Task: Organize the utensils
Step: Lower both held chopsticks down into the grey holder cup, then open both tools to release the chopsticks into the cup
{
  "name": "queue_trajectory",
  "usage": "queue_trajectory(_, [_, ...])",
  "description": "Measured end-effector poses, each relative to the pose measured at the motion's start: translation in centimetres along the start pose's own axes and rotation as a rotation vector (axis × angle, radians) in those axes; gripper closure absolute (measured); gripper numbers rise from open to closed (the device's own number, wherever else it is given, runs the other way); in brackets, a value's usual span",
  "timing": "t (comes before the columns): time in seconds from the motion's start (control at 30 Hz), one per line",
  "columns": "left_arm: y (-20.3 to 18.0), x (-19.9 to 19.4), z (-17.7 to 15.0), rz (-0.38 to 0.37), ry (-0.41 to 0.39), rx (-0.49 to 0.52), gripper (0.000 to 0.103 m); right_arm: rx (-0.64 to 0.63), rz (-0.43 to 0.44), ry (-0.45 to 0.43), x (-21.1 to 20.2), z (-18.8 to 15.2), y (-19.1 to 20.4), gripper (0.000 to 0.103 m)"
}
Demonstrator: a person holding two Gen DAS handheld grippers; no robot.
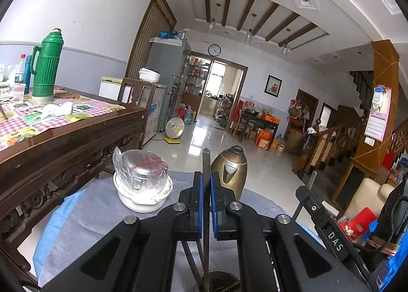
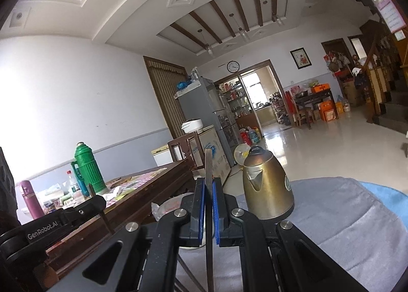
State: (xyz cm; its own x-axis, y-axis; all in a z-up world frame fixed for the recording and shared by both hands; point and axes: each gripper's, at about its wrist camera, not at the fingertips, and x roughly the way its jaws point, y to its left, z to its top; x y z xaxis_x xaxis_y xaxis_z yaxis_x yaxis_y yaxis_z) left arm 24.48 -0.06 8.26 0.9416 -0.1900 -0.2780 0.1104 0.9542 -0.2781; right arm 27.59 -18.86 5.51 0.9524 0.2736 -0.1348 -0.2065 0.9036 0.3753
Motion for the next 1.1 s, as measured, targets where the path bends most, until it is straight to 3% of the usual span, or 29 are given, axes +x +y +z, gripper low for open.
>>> queue_trajectory(1.1, [0.2, 0.8, -3.5, 0.05, 0.172, 0.017, 0.097, -0.059, -0.014, 0.104, -1.9, -3.6, 0.3, 0.097])
